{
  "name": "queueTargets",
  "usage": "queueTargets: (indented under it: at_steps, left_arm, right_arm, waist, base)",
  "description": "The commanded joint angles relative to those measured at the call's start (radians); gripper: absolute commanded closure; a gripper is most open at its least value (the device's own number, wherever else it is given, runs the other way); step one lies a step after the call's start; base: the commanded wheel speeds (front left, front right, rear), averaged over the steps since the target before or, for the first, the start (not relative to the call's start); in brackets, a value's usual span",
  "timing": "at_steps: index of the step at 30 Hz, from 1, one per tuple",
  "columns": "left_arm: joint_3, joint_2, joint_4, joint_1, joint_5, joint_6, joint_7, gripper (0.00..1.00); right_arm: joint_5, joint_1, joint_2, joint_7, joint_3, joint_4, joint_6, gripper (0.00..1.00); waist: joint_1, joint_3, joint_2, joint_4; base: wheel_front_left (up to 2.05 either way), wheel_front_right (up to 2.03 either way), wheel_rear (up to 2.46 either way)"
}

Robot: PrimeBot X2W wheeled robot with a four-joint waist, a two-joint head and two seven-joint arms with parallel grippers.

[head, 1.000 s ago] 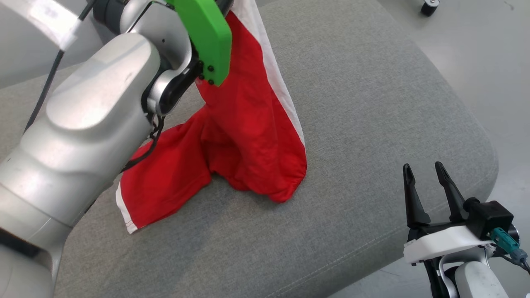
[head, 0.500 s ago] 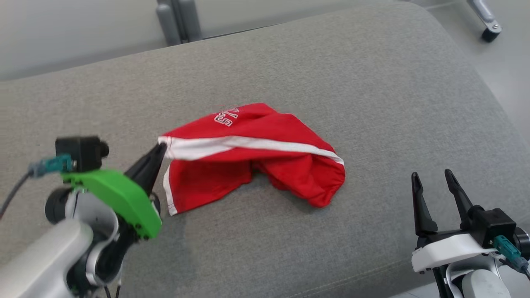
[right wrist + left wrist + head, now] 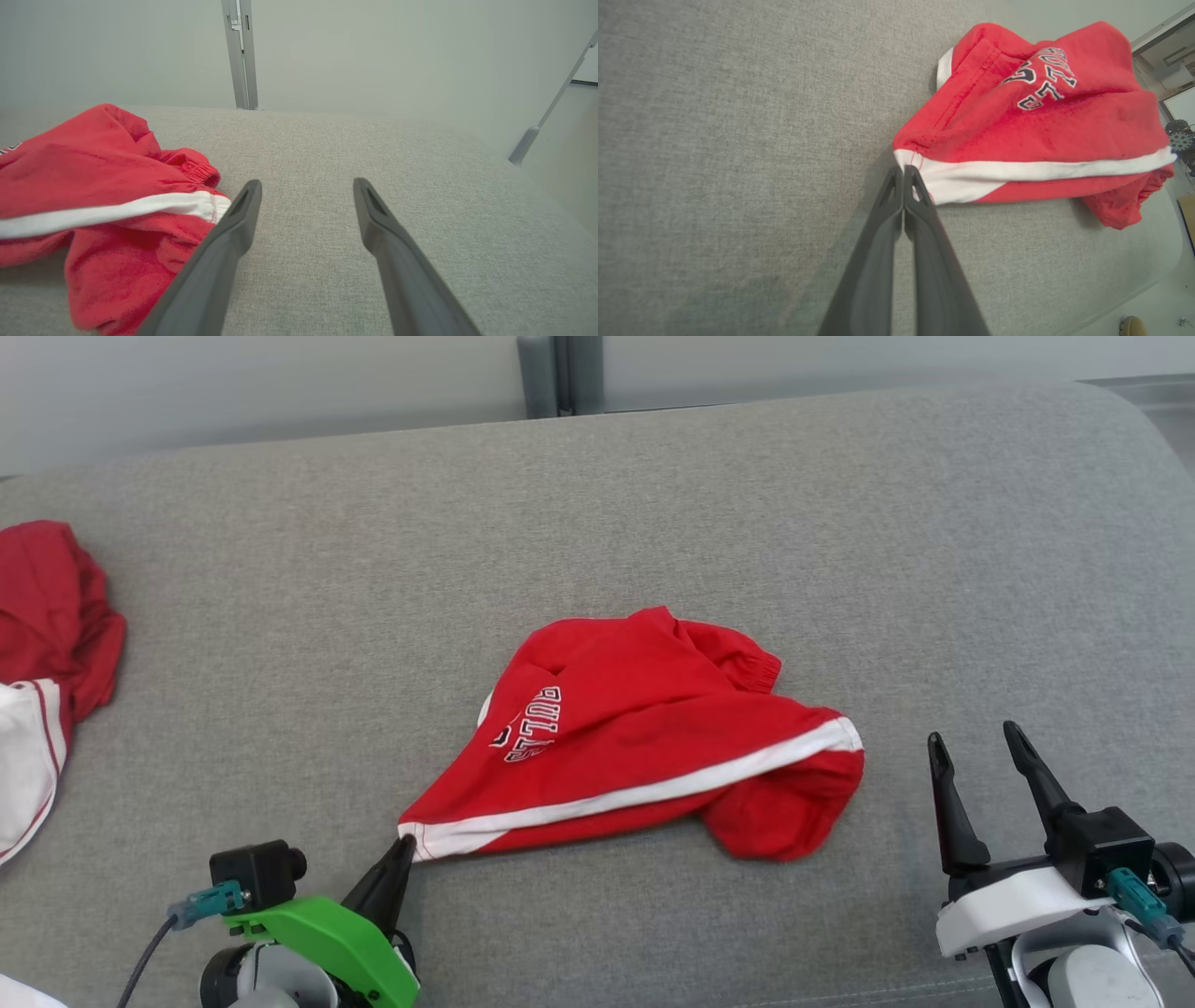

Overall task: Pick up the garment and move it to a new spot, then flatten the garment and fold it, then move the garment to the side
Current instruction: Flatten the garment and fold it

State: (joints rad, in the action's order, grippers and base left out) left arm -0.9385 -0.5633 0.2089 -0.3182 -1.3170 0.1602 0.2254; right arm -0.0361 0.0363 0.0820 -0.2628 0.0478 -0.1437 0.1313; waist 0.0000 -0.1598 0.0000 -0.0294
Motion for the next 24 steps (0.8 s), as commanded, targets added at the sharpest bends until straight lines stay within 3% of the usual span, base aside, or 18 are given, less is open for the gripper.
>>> queueTargets:
  at_steps: [1,3,6,8,10,12,16,20,24]
  left_arm:
    - [0.003,0.016,0.028,-0.005,0.006,-0.017,0.008,1.00]
    - [0.008,0.046,0.073,-0.016,0.006,-0.046,0.015,1.00]
    - [0.004,0.077,0.110,-0.029,0.013,-0.097,0.022,0.63]
    - [-0.005,0.087,0.129,-0.032,0.021,-0.123,0.023,0.50]
    - [-0.017,0.095,0.144,-0.035,0.028,-0.143,0.018,0.21]
    - [-0.024,0.093,0.154,-0.039,0.038,-0.154,0.016,0.00]
    - [-0.016,0.080,0.163,-0.034,0.060,-0.146,0.026,0.00]
    - [0.047,0.067,0.139,-0.007,0.128,-0.104,0.040,0.00]
    - [0.218,0.088,0.072,0.063,0.274,-0.054,0.039,0.00]
  right_arm:
    - [0.007,-0.009,0.010,-0.003,0.000,-0.002,-0.001,0.00]
    - [0.007,-0.011,0.016,-0.003,-0.002,-0.003,-0.001,0.00]
    - [0.005,-0.015,0.023,-0.003,-0.005,-0.006,-0.001,0.00]
    - [0.005,-0.016,0.026,-0.003,-0.008,-0.008,-0.001,0.00]
    - [0.004,-0.017,0.027,-0.003,-0.012,-0.009,-0.001,0.00]
    - [0.003,-0.021,0.027,-0.003,-0.014,-0.010,-0.001,0.00]
    - [0.004,-0.031,0.023,-0.003,-0.018,-0.007,-0.001,0.00]
    - [0.005,-0.037,0.021,-0.003,-0.009,0.016,-0.001,0.00]
    - [0.009,-0.056,0.021,-0.003,0.006,0.043,-0.001,0.00]
  waist:
    - [0.0000,0.006,0.0000,0.035]
    - [0.0000,0.010,0.0000,0.042]
    - [0.0000,0.017,0.0000,0.046]
    - [0.0000,0.022,0.0000,0.046]
    - [0.0000,0.028,0.0000,0.043]
    - [0.0000,0.030,0.0000,0.039]
    - [0.0000,0.038,0.0000,0.031]
    - [0.0000,0.045,0.0000,0.025]
    - [0.0000,0.061,0.0000,0.029]
  base:
    - [0.00,0.00,0.00]
    - [0.00,0.00,0.00]
    - [0.00,0.00,0.00]
    - [0.00,0.00,0.00]
    - [0.00,0.00,0.00]
    - [0.00,0.00,0.00]
    - [0.00,0.00,0.00]
    - [0.00,0.00,0.00]
    - [0.00,0.00,0.00]
